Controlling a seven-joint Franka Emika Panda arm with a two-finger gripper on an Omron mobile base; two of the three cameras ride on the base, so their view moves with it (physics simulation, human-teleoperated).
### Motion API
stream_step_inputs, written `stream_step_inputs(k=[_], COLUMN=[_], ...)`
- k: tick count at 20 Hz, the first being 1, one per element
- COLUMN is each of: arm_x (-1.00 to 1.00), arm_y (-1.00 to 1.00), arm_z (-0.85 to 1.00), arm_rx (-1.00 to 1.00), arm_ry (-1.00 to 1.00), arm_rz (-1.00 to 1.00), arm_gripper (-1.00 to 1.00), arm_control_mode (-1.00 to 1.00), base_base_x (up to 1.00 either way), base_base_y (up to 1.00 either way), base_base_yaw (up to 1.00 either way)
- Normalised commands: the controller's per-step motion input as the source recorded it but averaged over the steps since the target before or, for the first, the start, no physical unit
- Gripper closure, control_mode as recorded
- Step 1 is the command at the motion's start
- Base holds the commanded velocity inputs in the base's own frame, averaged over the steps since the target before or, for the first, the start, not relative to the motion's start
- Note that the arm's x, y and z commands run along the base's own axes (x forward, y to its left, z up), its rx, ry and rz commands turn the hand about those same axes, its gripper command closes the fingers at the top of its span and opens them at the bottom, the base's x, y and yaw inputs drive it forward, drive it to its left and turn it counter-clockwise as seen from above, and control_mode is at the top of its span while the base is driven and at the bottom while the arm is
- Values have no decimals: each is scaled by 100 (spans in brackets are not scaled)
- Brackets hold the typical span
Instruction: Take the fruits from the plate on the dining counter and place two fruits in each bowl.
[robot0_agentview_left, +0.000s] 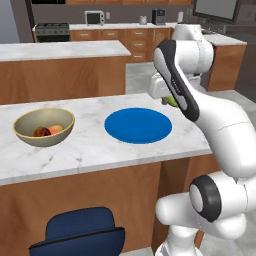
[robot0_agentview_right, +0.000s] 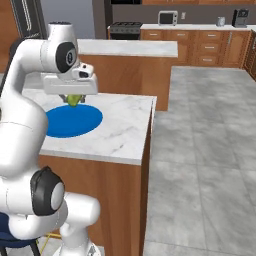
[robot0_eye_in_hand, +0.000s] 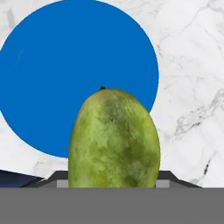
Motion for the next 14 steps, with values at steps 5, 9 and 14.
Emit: stream_step_inputs(k=[5,9,14], arm_x=[-55,-54,-47], arm_y=[-1,-11,-1], arm_z=[16,12,13], arm_rx=[-1,0,0], arm_ry=[0,0,0], arm_rz=[-15,-13,-10], arm_gripper=[100,100,100], arm_control_mode=[-100,-100,-100], base_base_x=[0,0,0], base_base_y=[0,0,0], base_base_yaw=[0,0,0])
